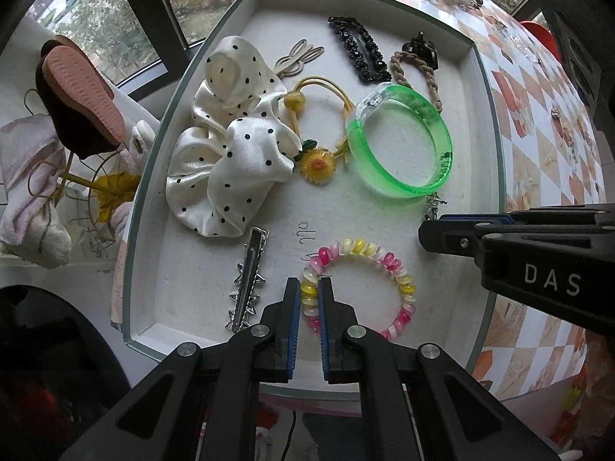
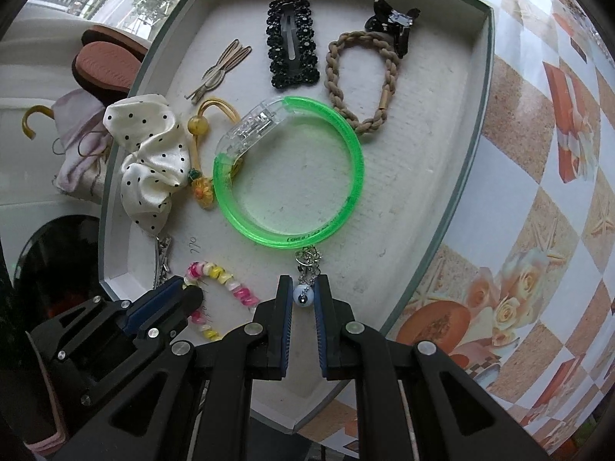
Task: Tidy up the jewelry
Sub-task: 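Carry beaded bracelet and silver charm into the white tray and open both tools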
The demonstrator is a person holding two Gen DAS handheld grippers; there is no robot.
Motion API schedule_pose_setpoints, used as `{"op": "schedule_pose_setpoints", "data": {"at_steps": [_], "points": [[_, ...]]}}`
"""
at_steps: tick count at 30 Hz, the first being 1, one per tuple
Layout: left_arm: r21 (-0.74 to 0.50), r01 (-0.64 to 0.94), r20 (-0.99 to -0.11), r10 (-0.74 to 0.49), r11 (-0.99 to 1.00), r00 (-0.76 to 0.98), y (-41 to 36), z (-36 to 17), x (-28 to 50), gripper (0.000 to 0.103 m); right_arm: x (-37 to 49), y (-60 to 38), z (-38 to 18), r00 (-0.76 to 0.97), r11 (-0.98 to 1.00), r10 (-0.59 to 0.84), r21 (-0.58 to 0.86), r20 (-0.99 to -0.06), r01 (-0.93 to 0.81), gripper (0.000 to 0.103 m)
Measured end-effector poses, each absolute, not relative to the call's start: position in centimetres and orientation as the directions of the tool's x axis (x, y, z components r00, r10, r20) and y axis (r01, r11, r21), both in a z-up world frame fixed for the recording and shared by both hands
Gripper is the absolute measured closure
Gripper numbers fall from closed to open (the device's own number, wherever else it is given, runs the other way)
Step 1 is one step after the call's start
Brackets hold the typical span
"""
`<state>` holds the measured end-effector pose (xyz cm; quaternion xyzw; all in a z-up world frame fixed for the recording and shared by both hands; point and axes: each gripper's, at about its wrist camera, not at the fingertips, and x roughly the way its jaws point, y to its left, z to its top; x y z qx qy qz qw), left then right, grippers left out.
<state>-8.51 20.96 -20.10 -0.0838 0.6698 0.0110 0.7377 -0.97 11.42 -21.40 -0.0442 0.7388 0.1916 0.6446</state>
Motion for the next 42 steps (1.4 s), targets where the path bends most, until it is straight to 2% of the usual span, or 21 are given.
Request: {"op": "schedule_pose_setpoints", "data": {"at_steps": [6, 8, 10, 12, 22, 42], "points": [[-0.101, -0.121, -0.990, -0.088, 0.988, 0.108, 20.6, -19.6, -8.5, 0.090, -1.1, 12.0, -21.3, -0.173, 0.920, 0.186, 0.234, -0.967, -0.315, 0.089], [-0.094, -0.118, -0.991, -0.082, 0.989, 0.105, 20.5, -19.5, -8.5, 0.090, -1.2, 12.0, -21.1, -0.171, 0.919, 0.189, 0.236, -0.967, -0.316, 0.084], [-0.090, -0.119, -0.991, -0.078, 0.989, 0.105, 20.5, -19.3, -8.4, 0.090, -1.2, 12.0, -20.6, -0.160, 0.919, 0.188, 0.231, -0.969, -0.320, 0.064], [-0.086, -0.122, -0.992, -0.073, 0.989, 0.107, 20.4, -19.0, -8.4, 0.090, -1.2, 12.2, -20.0, -0.144, 0.916, 0.188, 0.227, -0.971, -0.331, 0.058], [-0.063, -0.110, -0.993, -0.051, 0.992, 0.107, 20.1, -18.4, -8.4, 0.090, -1.0, 10.2, -16.2, -0.065, 0.932, 0.197, 0.208, -0.978, -0.296, 0.057], [-0.001, -0.076, -0.996, 0.006, 0.997, 0.084, 18.4, -19.4, -7.8, 0.090, -2.2, 5.7, -14.8, -0.047, 0.954, 0.201, 0.207, -0.978, -0.215, 0.057]]}}
